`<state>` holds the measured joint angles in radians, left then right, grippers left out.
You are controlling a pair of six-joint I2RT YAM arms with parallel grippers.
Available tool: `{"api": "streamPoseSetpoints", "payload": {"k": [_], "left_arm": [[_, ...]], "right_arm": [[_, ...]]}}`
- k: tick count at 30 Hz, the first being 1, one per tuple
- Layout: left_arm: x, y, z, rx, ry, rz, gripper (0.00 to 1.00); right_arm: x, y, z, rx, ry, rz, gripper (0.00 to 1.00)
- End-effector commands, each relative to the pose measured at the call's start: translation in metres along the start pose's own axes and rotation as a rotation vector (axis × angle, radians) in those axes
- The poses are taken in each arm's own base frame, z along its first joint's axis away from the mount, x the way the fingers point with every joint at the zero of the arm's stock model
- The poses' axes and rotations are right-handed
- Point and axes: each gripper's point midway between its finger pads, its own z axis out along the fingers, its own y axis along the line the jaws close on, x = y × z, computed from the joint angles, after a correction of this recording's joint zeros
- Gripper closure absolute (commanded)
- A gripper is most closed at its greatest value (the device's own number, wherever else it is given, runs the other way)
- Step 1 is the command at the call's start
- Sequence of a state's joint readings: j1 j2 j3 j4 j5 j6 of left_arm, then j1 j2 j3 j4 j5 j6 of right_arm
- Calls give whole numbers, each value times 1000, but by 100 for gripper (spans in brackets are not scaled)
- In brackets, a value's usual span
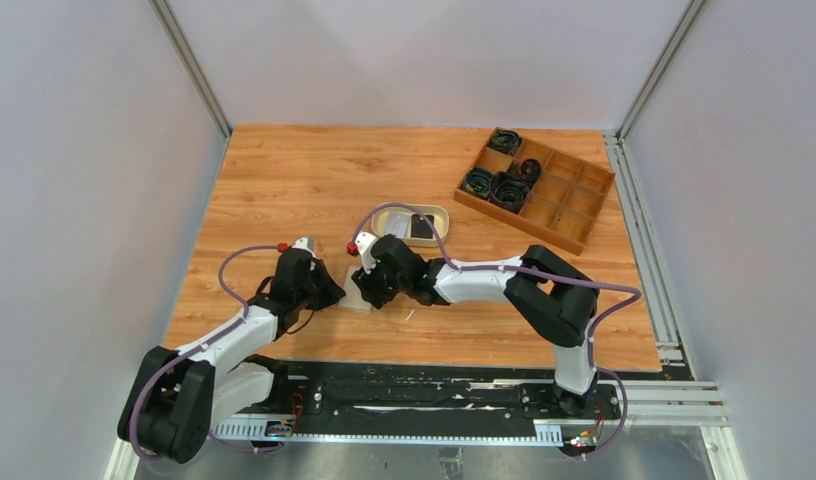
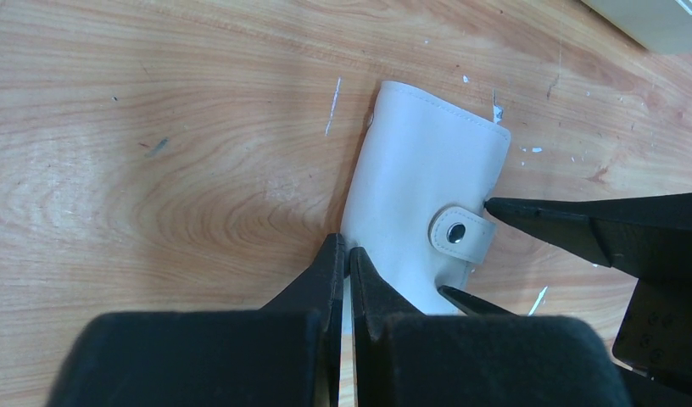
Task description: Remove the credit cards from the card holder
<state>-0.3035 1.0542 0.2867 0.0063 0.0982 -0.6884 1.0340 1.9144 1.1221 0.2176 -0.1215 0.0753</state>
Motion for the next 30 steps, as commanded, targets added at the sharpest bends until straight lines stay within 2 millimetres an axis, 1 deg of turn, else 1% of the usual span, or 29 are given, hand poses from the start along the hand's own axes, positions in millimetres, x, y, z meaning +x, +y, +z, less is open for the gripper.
{"api": "streamPoseSetpoints", "payload": {"k": [1,5,7,10,12,14,16,17,20,22,24,25,27,28,30], "left_arm": [[14,6,2,-22,51,0,100],[10,1,0,-5,42,-1,100],[11,1,0,-6,46,0,100],[13,1,2,-1,59,-7,100],[17,1,3,-1,77,-11,100],[18,1,4,3,79,-10,100],[16,-1,5,10,74,-10,100],[17,-1,5,12,73,-11,100],[17,-1,5,11,74,-15,100],[18,0,5,9,75,-18,100],[19,1,5,7,77,-21,100],[19,0,5,8,78,-25,100],[19,-1,5,12,78,-28,100],[19,-1,5,12,77,-28,100],[19,0,5,10,76,-30,100]], "right_arm": [[0,2,10,24,-7,-28,48],[4,1,17,27,8,-31,48],[6,2,21,22,15,-30,49],[11,3,25,19,28,-28,55],[15,3,28,20,42,-27,63],[19,2,30,21,55,-25,74],[22,1,32,25,66,-24,92],[24,1,33,26,74,-24,100],[25,0,32,29,80,-21,100],[22,-2,28,26,68,-12,100],[16,-3,21,10,43,19,100],[11,-8,17,3,23,42,100],[3,-9,9,-27,-23,88,100],[-1,-15,5,-36,-48,116,100],[-6,-17,-1,-75,-88,165,100]]}}
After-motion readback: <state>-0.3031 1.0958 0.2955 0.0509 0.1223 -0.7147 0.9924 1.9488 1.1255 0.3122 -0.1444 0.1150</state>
